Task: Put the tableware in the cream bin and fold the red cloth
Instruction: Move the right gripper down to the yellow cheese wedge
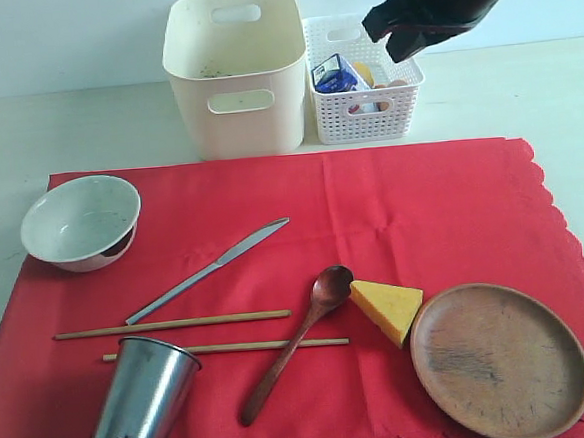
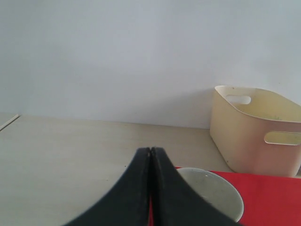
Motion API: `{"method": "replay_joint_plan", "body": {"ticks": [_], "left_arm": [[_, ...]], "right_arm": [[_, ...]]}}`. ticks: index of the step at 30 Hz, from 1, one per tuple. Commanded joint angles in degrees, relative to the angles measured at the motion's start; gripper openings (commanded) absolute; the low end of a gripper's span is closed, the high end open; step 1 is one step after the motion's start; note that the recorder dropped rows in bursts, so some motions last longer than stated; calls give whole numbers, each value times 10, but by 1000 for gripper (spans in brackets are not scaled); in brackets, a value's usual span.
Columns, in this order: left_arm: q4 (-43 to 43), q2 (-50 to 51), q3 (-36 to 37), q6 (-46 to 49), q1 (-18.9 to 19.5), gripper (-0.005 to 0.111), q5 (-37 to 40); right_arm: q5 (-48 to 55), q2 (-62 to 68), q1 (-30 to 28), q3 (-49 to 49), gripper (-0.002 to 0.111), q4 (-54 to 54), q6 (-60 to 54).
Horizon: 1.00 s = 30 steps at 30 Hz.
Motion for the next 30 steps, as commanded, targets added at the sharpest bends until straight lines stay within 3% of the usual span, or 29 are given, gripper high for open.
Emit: {"method": "replay_joint_plan", "body": {"ticks": [1, 10, 16, 30], "left_arm": [[-2, -3, 0, -1, 0, 3, -1], [-2, -3, 0, -1, 0, 3, -1], [-2, -3, 0, -1, 0, 3, -1], [-2, -3, 0, -1, 0, 3, -1]], "right_arm": [[-26, -57, 1, 73, 0, 12, -4], [-71, -175, 1, 223, 0, 108, -82], [-75, -206, 2, 297, 0, 243, -193], [-172, -199, 157, 392, 0, 204, -208]]}}
